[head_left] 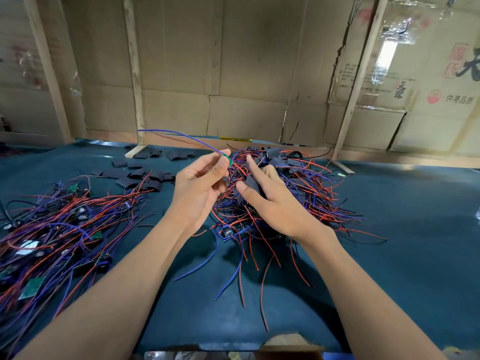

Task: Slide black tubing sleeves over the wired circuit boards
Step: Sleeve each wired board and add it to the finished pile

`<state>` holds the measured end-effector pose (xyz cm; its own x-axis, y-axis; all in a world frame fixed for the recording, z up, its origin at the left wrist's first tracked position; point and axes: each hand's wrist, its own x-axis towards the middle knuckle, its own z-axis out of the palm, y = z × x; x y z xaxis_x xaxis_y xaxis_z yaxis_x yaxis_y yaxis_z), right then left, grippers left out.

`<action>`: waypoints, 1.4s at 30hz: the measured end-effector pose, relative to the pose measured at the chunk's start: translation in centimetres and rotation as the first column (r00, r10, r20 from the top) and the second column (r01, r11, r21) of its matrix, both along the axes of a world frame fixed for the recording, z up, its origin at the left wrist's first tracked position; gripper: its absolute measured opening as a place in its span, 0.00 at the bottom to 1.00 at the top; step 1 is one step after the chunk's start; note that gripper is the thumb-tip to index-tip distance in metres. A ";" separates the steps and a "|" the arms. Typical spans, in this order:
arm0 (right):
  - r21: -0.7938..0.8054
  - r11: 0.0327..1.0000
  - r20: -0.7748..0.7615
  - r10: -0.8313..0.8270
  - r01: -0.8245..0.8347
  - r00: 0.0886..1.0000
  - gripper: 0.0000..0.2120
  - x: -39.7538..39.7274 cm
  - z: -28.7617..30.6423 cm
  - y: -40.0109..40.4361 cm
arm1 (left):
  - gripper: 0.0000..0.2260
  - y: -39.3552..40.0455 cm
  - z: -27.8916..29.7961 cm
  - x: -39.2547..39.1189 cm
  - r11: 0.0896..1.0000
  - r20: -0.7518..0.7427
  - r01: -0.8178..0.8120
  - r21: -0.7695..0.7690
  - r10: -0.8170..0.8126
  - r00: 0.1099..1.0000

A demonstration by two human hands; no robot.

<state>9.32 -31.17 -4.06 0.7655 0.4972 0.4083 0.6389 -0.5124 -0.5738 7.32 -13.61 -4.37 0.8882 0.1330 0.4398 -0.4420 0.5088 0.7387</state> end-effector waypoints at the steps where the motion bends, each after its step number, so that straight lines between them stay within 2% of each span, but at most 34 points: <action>1: -0.026 1.000 0.051 -0.015 0.017 0.999 0.35 -0.1 0.0 0.1 | 0.09 0.0 0.0 0.0 0.999 0.014 -0.005 0.035 0.005 1.000; 3: -0.038 0.998 0.134 -0.035 0.040 0.990 0.32 -0.2 0.0 0.1 | 0.10 -0.3 -0.1 -0.2 0.996 0.025 -0.005 0.089 0.003 1.000; 6: 0.019 0.997 0.226 -0.082 0.080 0.971 0.23 -0.4 0.0 0.1 | 0.12 -0.7 -0.1 -0.3 0.996 0.024 0.020 0.088 -0.022 0.999; 10: 0.118 0.987 0.255 -0.137 0.110 0.957 0.28 -0.8 -0.3 0.4 | 0.12 -0.4 -0.3 -0.2 0.997 -0.003 -0.011 0.070 0.011 1.000; 12: 0.179 0.980 0.200 -0.119 0.083 0.973 0.25 -0.9 -0.2 0.5 | 0.11 -0.3 -0.3 0.0 0.998 -0.013 -0.015 0.061 0.016 1.000; 16: 0.315 0.948 -0.013 0.060 -0.052 0.998 0.19 -0.8 0.1 -0.1 | 0.10 -0.3 -0.3 0.2 1.000 -0.031 -0.006 0.010 0.006 1.000; 19: 0.266 0.962 -0.043 0.084 -0.070 0.996 0.12 -0.6 0.0 -0.5 | 0.13 -0.2 -0.4 0.2 1.000 -0.052 -0.004 -0.017 0.004 0.999; 21: 0.210 0.976 0.019 0.051 -0.054 0.999 0.09 -0.5 0.0 -0.3 | 0.12 -0.2 -0.4 0.2 1.000 -0.052 -0.005 -0.031 0.004 0.999; 25: 0.085 0.996 0.251 -0.013 -0.009 0.968 0.21 -0.6 0.1 0.0 | 0.12 -0.2 -0.3 0.3 0.999 -0.033 -0.013 -0.047 0.012 0.999; 29: 0.015 1.000 0.339 -0.022 0.018 0.941 0.29 -0.7 0.1 0.0 | 0.12 -0.1 -0.4 0.4 0.998 -0.037 -0.055 0.003 0.056 0.998; 34: 0.043 0.996 0.380 -0.090 0.080 0.921 0.21 -0.9 0.0 0.1 | 0.11 0.0 -0.6 0.4 0.999 -0.023 -0.036 -0.008 0.036 0.999; 38: -0.006 0.978 0.422 -0.187 0.209 0.887 0.24 -0.8 0.0 0.2 | 0.10 0.2 -0.4 0.2 0.999 -0.026 -0.028 0.025 0.029 0.999; 42: -0.082 0.953 0.519 -0.210 0.293 0.828 0.22 -0.6 0.0 0.3 | 0.09 0.1 -0.3 0.1 0.998 -0.027 -0.046 0.049 0.047 0.999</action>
<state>8.75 -30.84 -4.01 0.5848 0.4030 0.7040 0.6532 -0.7486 -0.1141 7.46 -13.49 -4.70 0.8936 0.1535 0.4218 -0.4431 0.4519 0.7743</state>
